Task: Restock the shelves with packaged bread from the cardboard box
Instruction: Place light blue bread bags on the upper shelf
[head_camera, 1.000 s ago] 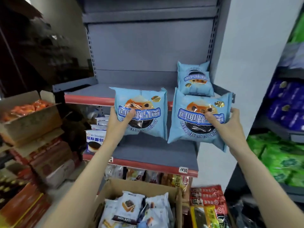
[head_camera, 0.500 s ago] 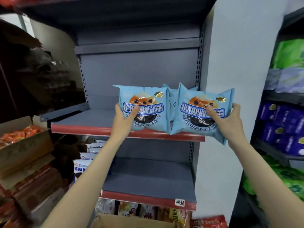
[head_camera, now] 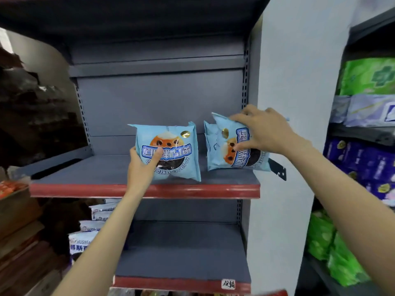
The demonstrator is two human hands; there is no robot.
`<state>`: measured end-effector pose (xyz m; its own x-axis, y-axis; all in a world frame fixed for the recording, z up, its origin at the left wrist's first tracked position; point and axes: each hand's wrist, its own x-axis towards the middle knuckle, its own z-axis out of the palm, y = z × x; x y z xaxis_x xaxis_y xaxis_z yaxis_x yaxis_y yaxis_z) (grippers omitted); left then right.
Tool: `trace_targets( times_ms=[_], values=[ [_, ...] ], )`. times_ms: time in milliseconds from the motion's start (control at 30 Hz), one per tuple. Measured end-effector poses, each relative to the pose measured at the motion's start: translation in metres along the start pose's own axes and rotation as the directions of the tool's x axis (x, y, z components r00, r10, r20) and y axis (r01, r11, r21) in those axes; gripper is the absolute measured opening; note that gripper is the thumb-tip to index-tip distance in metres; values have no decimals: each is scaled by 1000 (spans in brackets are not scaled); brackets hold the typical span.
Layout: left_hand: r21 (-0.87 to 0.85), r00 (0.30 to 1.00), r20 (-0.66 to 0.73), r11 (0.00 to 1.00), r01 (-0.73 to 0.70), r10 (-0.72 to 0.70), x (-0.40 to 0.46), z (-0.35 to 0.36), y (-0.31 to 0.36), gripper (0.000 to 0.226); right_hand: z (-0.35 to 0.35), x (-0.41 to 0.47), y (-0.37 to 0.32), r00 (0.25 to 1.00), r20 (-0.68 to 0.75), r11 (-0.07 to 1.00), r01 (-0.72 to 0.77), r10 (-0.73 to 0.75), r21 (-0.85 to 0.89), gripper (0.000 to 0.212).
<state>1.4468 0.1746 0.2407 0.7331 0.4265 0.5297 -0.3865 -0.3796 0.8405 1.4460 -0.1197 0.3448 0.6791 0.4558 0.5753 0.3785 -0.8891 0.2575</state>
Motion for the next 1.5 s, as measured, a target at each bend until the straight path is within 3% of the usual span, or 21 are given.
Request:
trace_targets(
  times_ms=[100,200,300,433,500,567,633,700,733,800,867,900,1000,1067,1133,1233,1300,1333,1400,1467,1500],
  values=[
    [-29,999,-23,999,35,-36,3,-2,-7,57,6,29,-22,957,155,852,288,-244,-436,55],
    [-54,998,-23,997,59,-60,2,-4,-12,54,32,50,-42,901,301,730,431,-314,-530,43],
    [-69,997,-23,995,73,-75,1,-6,-14,53,60,62,-54,882,304,698,470,-359,-540,48],
    [-60,997,-6,995,75,-76,0,-9,-10,60,90,58,-60,939,18,871,326,-344,-368,50],
    [0,999,13,999,34,-34,2,-13,-5,54,99,52,-57,965,-142,955,184,-221,-234,75],
    [146,996,73,987,-66,56,10,-19,5,48,111,41,-49,957,-268,990,81,-110,-118,88],
    [312,965,193,921,-233,178,21,-26,24,52,115,28,-40,930,-363,999,51,-48,-2,82],
    [486,887,348,750,-448,304,31,-25,51,63,114,19,-28,922,-387,981,71,3,179,68],
    [561,827,437,611,-558,354,36,-21,65,70,113,15,-22,930,-366,946,86,36,312,65],
    [642,677,640,231,-731,363,42,-4,88,77,112,6,-14,952,-288,823,82,102,562,64],
    [558,511,815,-131,-819,275,42,19,100,77,108,-4,-12,951,-262,780,40,161,624,62],
    [501,456,863,-253,-828,218,40,32,102,75,106,-8,-14,944,-256,783,-4,208,622,61],
    [437,428,895,-427,-792,123,39,65,103,63,102,-17,-22,919,-198,699,-107,341,707,56],
    [391,381,916,-497,-774,128,37,82,102,51,100,-22,-27,932,-103,539,-108,347,835,52],
    [346,298,938,-530,-775,176,33,89,100,56,98,-25,-34,944,-24,415,-121,328,902,57],
    [404,214,884,-450,-797,416,29,82,80,78,101,-22,-45,924,-12,440,-170,382,882,59],
    [511,247,728,-265,-818,640,29,70,59,93,108,-22,-51,907,-39,522,-207,420,827,53],
    [563,313,627,-137,-815,713,30,63,49,100,111,-22,-53,905,-58,564,-212,422,798,49],
    [587,549,434,238,-774,714,29,51,29,115,119,-25,-57,929,-97,686,-190,357,702,39],
    [521,761,324,566,-639,562,26,48,17,125,124,-28,-61,941,-85,772,-214,326,599,26],
    [499,816,309,646,-577,489,25,50,14,125,127,-29,-61,931,-94,781,-237,352,577,21]
  ],
)
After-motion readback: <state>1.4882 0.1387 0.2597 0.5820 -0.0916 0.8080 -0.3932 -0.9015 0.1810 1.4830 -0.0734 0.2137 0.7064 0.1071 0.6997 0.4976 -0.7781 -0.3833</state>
